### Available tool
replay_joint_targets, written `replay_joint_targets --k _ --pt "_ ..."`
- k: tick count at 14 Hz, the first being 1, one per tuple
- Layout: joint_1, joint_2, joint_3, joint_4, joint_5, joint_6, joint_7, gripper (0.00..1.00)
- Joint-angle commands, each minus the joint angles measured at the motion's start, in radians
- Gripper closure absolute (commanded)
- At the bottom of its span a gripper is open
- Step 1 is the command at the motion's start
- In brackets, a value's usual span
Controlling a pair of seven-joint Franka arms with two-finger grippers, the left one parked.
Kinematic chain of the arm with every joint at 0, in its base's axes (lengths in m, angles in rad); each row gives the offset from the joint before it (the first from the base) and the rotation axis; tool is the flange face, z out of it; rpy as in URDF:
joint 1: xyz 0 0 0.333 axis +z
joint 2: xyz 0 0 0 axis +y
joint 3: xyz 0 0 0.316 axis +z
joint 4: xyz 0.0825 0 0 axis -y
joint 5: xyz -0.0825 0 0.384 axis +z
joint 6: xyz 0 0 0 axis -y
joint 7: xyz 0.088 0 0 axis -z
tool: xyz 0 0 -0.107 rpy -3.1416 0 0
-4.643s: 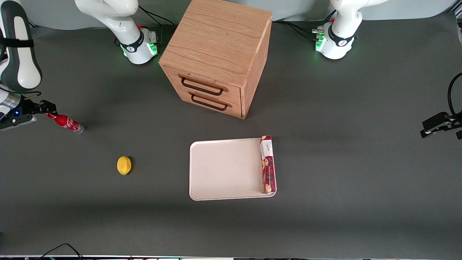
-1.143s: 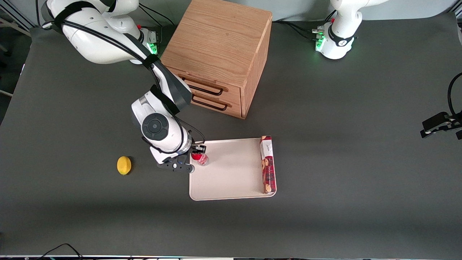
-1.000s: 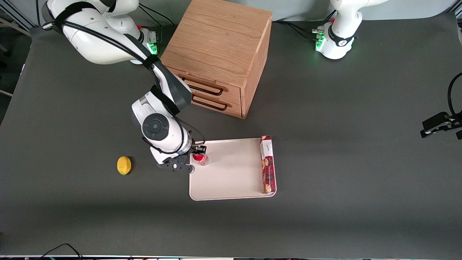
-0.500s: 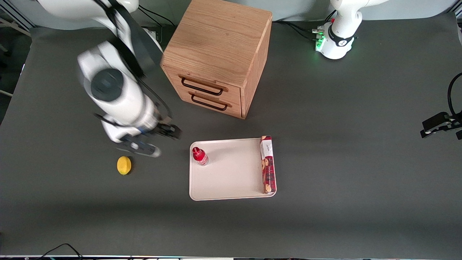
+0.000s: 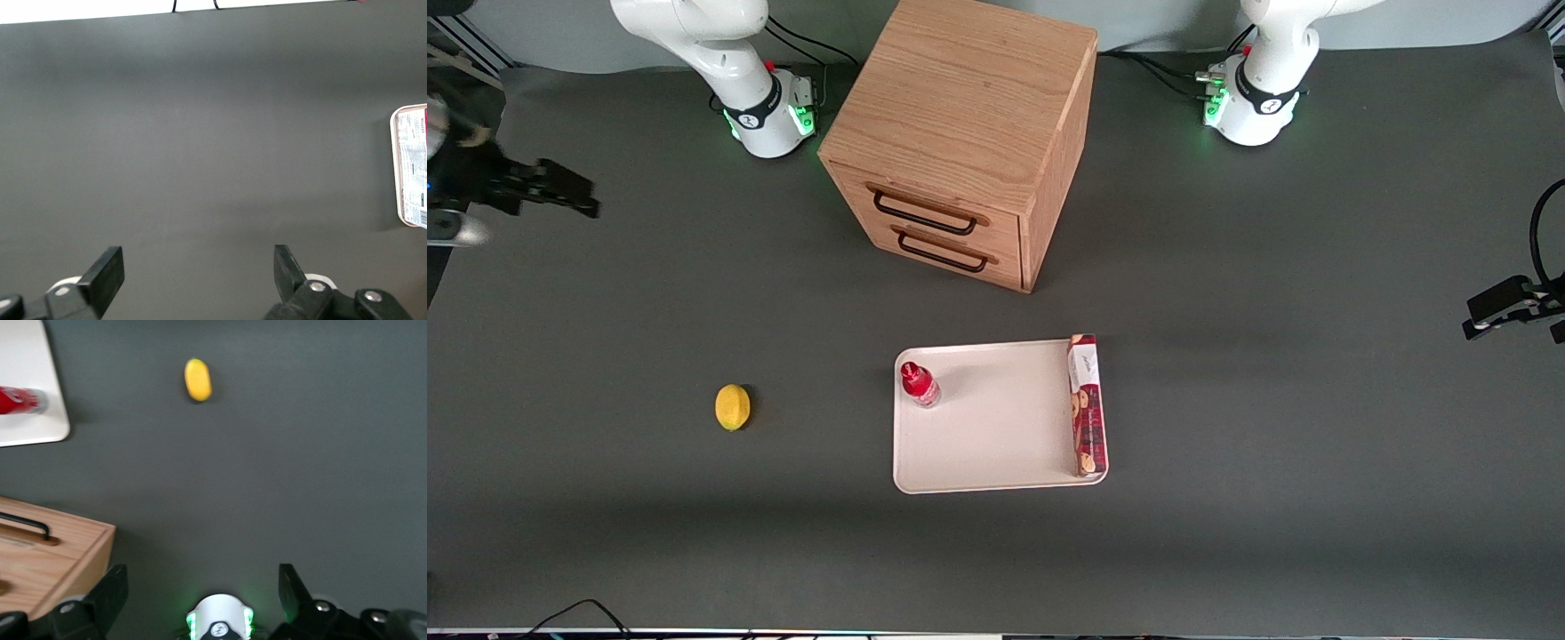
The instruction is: Place coke bottle on tray
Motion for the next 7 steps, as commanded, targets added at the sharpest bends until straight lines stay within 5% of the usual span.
replay_joint_targets --k 1,7 --pt "0.013 -0.222 -0.038 -0.367 0.019 0.195 -0.039 0.0" --pt "0.043 -0.081 -0.007 -0.141 0.028 0.105 -0.025 0.0"
